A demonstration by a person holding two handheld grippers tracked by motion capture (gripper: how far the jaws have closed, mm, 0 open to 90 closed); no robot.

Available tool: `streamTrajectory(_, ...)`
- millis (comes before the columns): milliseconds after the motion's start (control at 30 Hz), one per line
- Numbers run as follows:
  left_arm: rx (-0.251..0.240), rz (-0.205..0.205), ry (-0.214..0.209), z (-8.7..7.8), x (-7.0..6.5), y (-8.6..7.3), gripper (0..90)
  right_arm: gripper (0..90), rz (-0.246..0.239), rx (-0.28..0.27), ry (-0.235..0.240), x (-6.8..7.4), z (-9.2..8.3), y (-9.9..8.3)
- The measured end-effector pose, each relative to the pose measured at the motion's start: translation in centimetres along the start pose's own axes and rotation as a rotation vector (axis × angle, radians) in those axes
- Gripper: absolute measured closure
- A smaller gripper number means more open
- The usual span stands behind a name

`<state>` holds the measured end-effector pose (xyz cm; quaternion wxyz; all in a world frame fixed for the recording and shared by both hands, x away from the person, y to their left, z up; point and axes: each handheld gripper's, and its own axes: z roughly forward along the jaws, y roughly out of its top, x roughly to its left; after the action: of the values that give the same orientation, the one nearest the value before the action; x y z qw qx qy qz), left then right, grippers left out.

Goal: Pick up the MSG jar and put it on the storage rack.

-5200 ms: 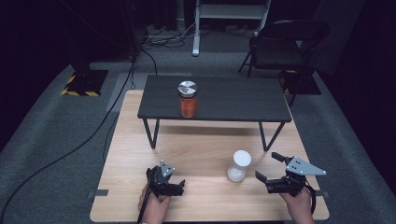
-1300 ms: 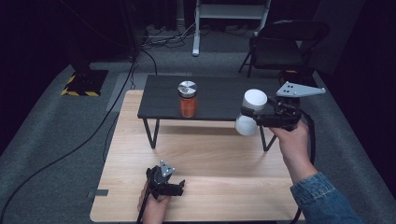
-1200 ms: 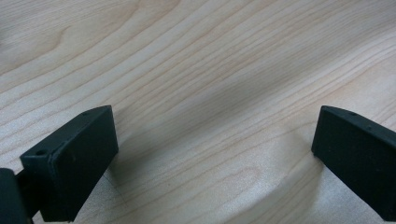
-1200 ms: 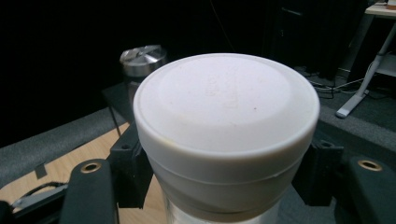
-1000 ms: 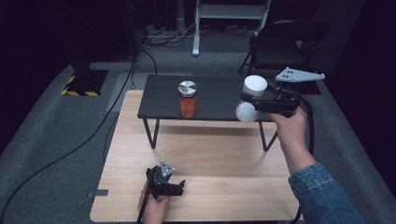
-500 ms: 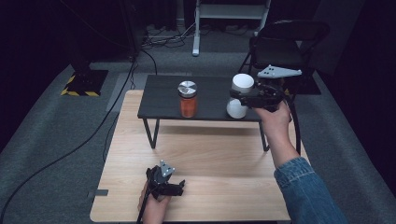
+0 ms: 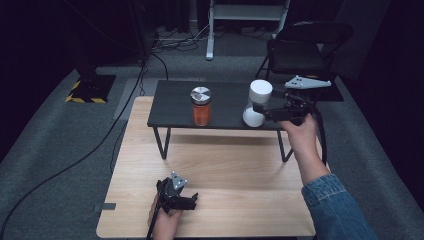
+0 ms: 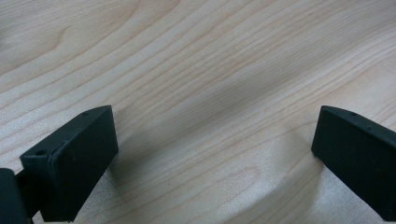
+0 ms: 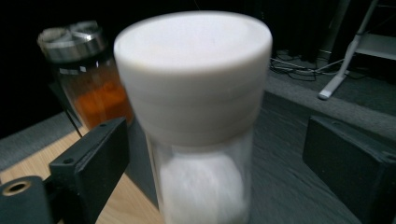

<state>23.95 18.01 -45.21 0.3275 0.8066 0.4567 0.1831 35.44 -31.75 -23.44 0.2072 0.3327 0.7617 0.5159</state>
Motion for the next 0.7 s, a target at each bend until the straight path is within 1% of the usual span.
streamTrajectory(133,0.001,-0.001,-0.002,0.0,0.0,0.0,0.1,7.0,-0.007,-0.016,-0.001,-0.1,-1.9,-1.3)
streamTrajectory(300,0.001,0.003,-0.001,0.0,0.0,0.0,0.1,7.7,-0.04,-0.016,-0.004,0.3,-4.0,-2.4)
streamTrajectory(367,0.001,0.002,0.0,0.0,0.0,0.0,0.1,7.9,-0.051,-0.02,0.003,0.5,-4.6,-3.1)
streamTrajectory(467,0.002,0.002,-0.001,0.0,0.0,0.0,0.1,7.9,-0.077,-0.004,0.006,1.0,-5.0,-4.1)
streamTrajectory(600,0.002,0.003,-0.001,0.0,0.0,0.0,0.1,6.6,-0.092,0.008,0.016,1.7,-5.1,-6.0)
streamTrajectory(667,0.002,0.003,-0.001,0.0,0.0,0.0,0.1,4.1,-0.09,0.023,0.012,2.1,-4.8,-6.9)
streamTrajectory(700,0.002,0.003,-0.001,0.0,0.0,0.0,0.1,3.4,-0.081,0.031,0.017,2.1,-4.6,-7.4)
